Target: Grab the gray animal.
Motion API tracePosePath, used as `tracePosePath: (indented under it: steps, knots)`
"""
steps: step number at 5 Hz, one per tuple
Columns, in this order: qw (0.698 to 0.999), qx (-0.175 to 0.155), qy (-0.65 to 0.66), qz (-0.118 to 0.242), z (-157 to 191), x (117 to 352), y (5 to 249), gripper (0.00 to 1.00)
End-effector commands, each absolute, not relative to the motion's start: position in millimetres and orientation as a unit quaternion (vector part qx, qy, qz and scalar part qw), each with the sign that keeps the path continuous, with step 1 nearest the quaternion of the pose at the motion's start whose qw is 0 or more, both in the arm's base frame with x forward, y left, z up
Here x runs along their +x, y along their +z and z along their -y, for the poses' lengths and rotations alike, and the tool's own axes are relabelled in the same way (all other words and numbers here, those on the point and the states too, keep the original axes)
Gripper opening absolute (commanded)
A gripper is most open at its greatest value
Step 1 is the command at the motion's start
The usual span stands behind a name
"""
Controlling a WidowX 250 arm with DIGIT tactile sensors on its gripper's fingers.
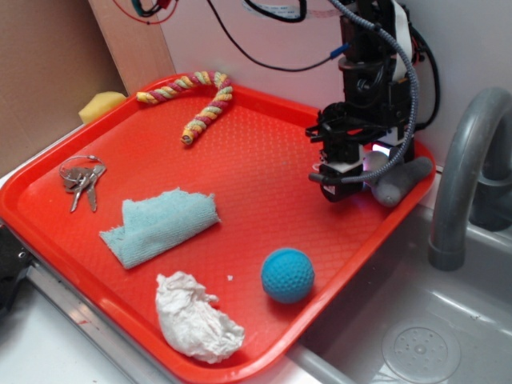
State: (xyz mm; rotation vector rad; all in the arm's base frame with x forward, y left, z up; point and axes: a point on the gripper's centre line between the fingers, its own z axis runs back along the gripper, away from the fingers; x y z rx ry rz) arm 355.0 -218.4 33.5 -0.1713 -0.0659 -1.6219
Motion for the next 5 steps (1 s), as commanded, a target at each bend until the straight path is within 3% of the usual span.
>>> tracePosePath:
  steps: [1, 2, 3, 4, 5]
  knots:
    - [0.826, 0.038, -0.558, -0.076, 173, 285, 145, 0.00]
    - [0.883, 0.038, -0.450, -0.130, 142, 253, 165, 0.00]
    - [0.926, -0.013, -0.339, -0.167, 110, 238, 190, 0.00]
    - [0.964, -0.018, -0.219, -0.151, 116, 219, 218, 0.00]
    - [0.989, -0.068, -0.112, -0.069, 117, 211, 235, 0.00]
